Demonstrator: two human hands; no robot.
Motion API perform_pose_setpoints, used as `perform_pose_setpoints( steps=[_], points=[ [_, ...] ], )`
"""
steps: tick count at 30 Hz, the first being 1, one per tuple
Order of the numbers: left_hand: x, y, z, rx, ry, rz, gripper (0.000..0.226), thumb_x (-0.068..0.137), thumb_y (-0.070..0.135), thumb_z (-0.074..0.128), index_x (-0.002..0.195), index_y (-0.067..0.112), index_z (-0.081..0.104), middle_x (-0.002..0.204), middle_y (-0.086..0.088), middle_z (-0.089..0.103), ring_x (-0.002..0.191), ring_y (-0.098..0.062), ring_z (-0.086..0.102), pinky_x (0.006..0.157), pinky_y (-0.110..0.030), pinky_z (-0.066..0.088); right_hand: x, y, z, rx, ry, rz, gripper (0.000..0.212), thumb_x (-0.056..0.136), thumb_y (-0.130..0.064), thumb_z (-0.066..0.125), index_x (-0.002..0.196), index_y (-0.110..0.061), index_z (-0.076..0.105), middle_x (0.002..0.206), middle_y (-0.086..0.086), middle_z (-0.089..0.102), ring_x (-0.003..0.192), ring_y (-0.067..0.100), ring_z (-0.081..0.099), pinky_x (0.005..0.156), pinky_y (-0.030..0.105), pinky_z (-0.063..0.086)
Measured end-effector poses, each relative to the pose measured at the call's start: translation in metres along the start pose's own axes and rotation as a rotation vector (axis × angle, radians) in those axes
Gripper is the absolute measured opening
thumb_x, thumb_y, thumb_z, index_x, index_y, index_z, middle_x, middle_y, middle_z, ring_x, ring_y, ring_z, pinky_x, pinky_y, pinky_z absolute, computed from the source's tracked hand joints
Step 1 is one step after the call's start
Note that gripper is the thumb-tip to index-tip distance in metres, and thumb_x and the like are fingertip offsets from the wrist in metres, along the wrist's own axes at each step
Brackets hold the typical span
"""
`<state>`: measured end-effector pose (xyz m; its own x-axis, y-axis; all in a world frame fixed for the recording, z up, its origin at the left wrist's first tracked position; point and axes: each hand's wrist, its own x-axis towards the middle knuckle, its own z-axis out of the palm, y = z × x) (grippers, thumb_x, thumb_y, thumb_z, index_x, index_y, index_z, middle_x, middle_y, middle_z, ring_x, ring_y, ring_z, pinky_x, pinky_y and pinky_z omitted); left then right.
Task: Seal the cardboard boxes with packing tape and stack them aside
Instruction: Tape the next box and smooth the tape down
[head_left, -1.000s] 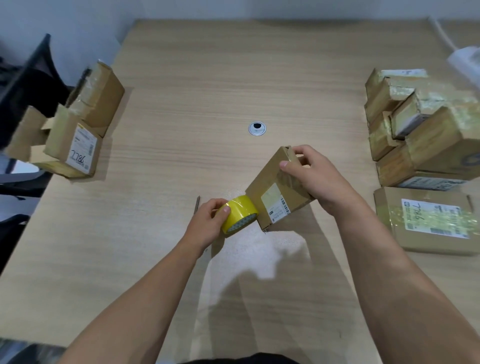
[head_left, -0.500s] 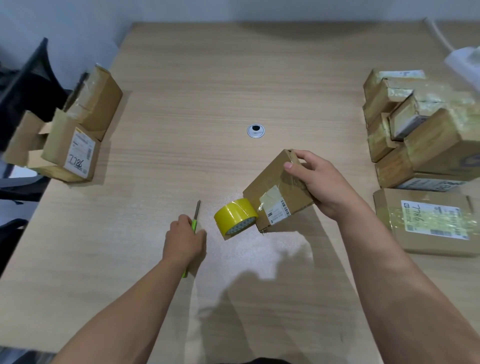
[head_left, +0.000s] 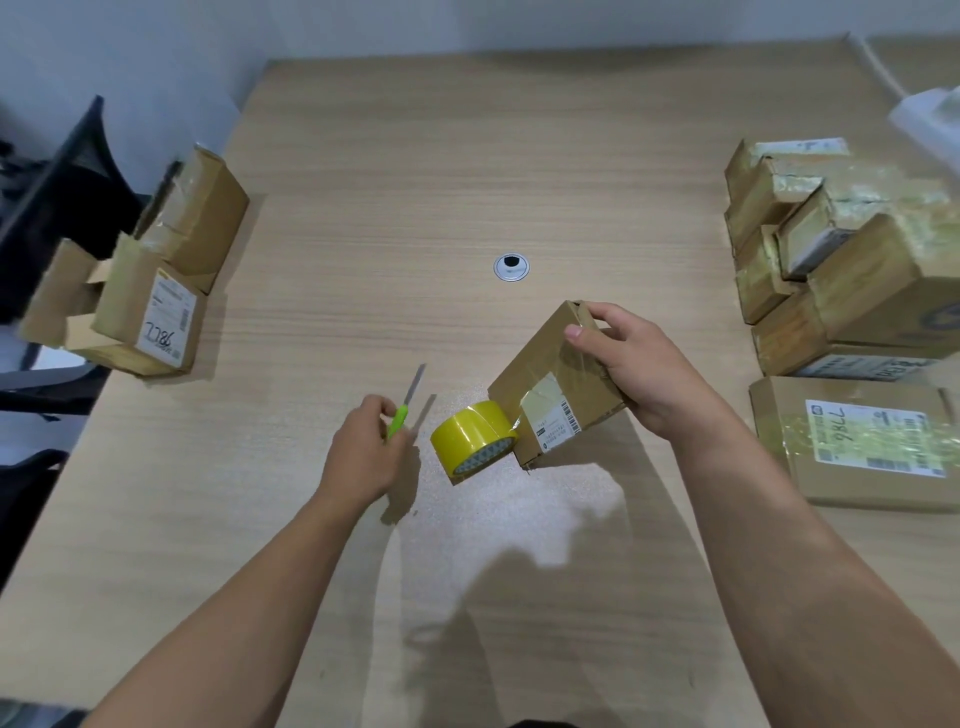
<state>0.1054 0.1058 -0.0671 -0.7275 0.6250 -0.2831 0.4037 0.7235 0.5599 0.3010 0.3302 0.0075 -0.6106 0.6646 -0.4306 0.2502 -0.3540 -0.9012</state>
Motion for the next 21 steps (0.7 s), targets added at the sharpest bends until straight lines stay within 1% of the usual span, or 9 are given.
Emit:
perform_pose_setpoints(
  steps=[1,3,6,8,10,12,14,17,21],
  points=[
    [0.001,0.008,-0.007,-0.014,0.007,0.086,0.016,0.093,0.022,0.064,0.101,0.023,0.050,0.092,-0.001,0.056,0.077,-0.022,0.060,0.064,-0.035,0.043,0.000,0.000,0.000,-0.001,-0.002,0.000,0.028,0.095,-0.021,0.068,0.123,-0.024,0.067,0.118,0.019,0.068,0.089,0.027,0.072,0.085,0.049,0.058],
    [0.004,0.026,-0.021,0.032,0.003,0.270,0.022,0.092,0.015,0.066,0.095,0.025,0.047,0.093,0.004,0.053,0.073,-0.019,0.055,0.062,-0.031,0.036,0.000,-0.001,0.000,-0.005,-0.010,0.001,0.024,0.095,-0.022,0.068,0.119,-0.027,0.069,0.117,0.018,0.069,0.089,0.026,0.072,0.082,0.046,0.059],
    [0.011,0.054,-0.040,0.225,-0.027,0.555,0.016,0.091,0.010,0.060,0.094,0.021,0.049,0.089,0.001,0.058,0.075,-0.029,0.055,0.065,-0.033,0.031,0.000,-0.003,0.001,-0.009,-0.015,0.006,0.023,0.095,-0.022,0.068,0.118,-0.028,0.069,0.115,0.015,0.070,0.087,0.024,0.073,0.077,0.039,0.059],
    [0.016,0.068,-0.048,0.394,-0.048,0.751,0.010,0.090,0.018,0.055,0.094,0.023,0.049,0.086,0.001,0.062,0.078,-0.032,0.058,0.069,-0.035,0.033,-0.001,-0.004,0.001,-0.004,-0.021,0.009,0.026,0.095,-0.021,0.068,0.121,-0.025,0.069,0.113,0.015,0.071,0.085,0.022,0.072,0.074,0.037,0.059],
    [0.022,0.079,-0.051,0.498,-0.086,0.868,0.009,0.090,0.027,0.059,0.096,0.022,0.053,0.088,0.004,0.064,0.082,-0.029,0.060,0.073,-0.035,0.034,-0.002,-0.004,0.002,0.000,-0.028,0.009,0.026,0.096,-0.020,0.068,0.121,-0.024,0.068,0.110,0.014,0.071,0.083,0.020,0.072,0.071,0.034,0.059],
    [0.027,0.089,-0.052,0.520,-0.117,0.905,0.017,0.093,0.034,0.062,0.100,0.021,0.056,0.092,0.006,0.064,0.087,-0.025,0.060,0.076,-0.034,0.031,-0.002,-0.004,0.002,-0.001,-0.032,0.008,0.026,0.096,-0.020,0.068,0.121,-0.024,0.068,0.107,0.012,0.071,0.081,0.019,0.072,0.067,0.032,0.058],
    [0.030,0.097,-0.051,0.538,-0.126,0.917,0.020,0.095,0.040,0.059,0.102,0.021,0.056,0.094,0.006,0.064,0.090,-0.024,0.059,0.078,-0.034,0.034,-0.002,-0.003,0.002,-0.004,-0.036,0.009,0.026,0.095,-0.020,0.068,0.121,-0.024,0.069,0.106,0.012,0.071,0.080,0.019,0.072,0.066,0.031,0.057],
    [0.035,0.107,-0.048,0.617,-0.133,0.899,0.021,0.097,0.043,0.055,0.102,0.022,0.055,0.094,0.006,0.064,0.093,-0.023,0.059,0.083,-0.036,0.038,-0.002,-0.004,0.002,-0.001,-0.046,0.006,0.023,0.095,-0.019,0.068,0.118,-0.025,0.070,0.104,0.011,0.071,0.079,0.020,0.071,0.067,0.032,0.057],
    [0.040,0.116,-0.042,0.705,-0.140,0.851,0.021,0.098,0.045,0.051,0.100,0.024,0.052,0.094,0.007,0.064,0.094,-0.023,0.059,0.082,-0.035,0.035,-0.003,-0.004,0.003,0.007,-0.051,0.002,0.024,0.095,-0.019,0.068,0.118,-0.025,0.070,0.101,0.009,0.072,0.079,0.020,0.072,0.067,0.032,0.057]
  ],
)
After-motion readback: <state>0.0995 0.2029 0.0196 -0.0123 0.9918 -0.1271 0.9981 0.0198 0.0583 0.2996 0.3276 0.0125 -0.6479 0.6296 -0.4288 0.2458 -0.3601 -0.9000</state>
